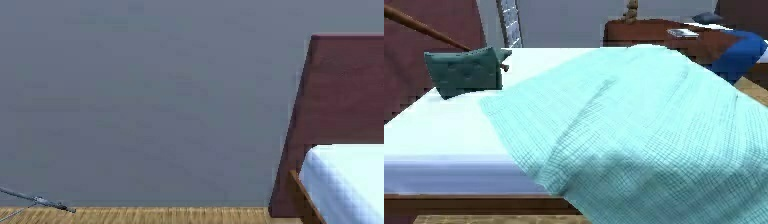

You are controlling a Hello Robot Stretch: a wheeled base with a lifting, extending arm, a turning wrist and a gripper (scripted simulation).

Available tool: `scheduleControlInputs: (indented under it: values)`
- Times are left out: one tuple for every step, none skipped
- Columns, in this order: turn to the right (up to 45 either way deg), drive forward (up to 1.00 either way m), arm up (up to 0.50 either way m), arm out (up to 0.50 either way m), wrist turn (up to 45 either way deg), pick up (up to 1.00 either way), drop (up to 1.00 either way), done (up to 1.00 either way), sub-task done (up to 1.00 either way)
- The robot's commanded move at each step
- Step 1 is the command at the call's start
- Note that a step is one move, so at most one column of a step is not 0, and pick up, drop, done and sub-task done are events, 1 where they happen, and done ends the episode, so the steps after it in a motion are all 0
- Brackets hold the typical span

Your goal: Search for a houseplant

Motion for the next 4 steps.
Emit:
scheduleControlInputs:
  values:
    - [-45.0,0.0,0.0,0.0,0.0,0.0,0.0,0.0,0.0]
    - [-45.0,0.0,0.0,0.0,0.0,0.0,0.0,0.0,0.0]
    - [-45.0,0.0,0.0,0.0,0.0,0.0,0.0,0.0,0.0]
    - [-42.0,0.0,0.0,0.0,0.0,0.0,0.0,0.0,0.0]
